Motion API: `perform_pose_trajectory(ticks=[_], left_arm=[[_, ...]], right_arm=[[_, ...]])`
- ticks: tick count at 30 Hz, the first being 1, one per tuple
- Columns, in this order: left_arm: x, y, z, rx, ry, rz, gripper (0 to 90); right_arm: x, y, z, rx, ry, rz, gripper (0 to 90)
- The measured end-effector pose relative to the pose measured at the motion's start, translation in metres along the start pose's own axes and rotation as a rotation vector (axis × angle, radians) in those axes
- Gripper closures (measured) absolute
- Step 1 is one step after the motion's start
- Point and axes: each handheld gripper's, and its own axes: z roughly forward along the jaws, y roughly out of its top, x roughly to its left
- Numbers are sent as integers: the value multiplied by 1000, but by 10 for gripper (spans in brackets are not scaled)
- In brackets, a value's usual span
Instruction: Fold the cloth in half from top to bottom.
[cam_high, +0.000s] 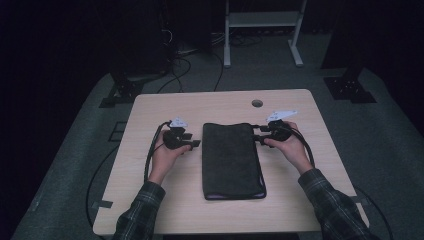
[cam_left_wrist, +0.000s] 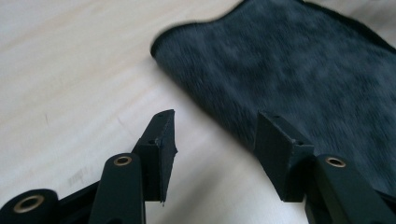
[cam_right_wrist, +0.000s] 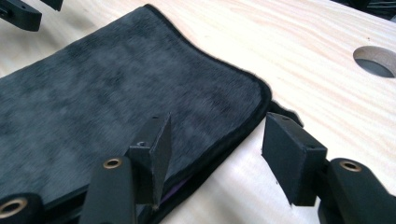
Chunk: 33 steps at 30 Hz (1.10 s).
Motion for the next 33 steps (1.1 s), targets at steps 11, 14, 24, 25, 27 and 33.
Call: perform_pose_trajectory(ticks=[11, 14, 24, 25, 27, 33], left_arm=[[22, 29, 32, -31, 14, -23, 481], [27, 33, 45, -13, 22, -25, 478], [29, 32, 71, 62, 44, -16, 513], [30, 31, 72, 67, 43, -14, 518], [30, 29, 74, 65, 32, -16, 541], [29, 28, 74, 57, 31, -5, 572]], right_arm=[[-14, 14, 24, 2, -4, 31, 398], [-16, 16, 28, -3, -15, 35, 397], [-35, 2, 44, -15, -45, 90, 374], [-36, 1, 45, -13, -44, 89, 373], [-38, 0, 47, -18, -42, 95, 363], [-40, 4, 55, 17, -40, 98, 309]])
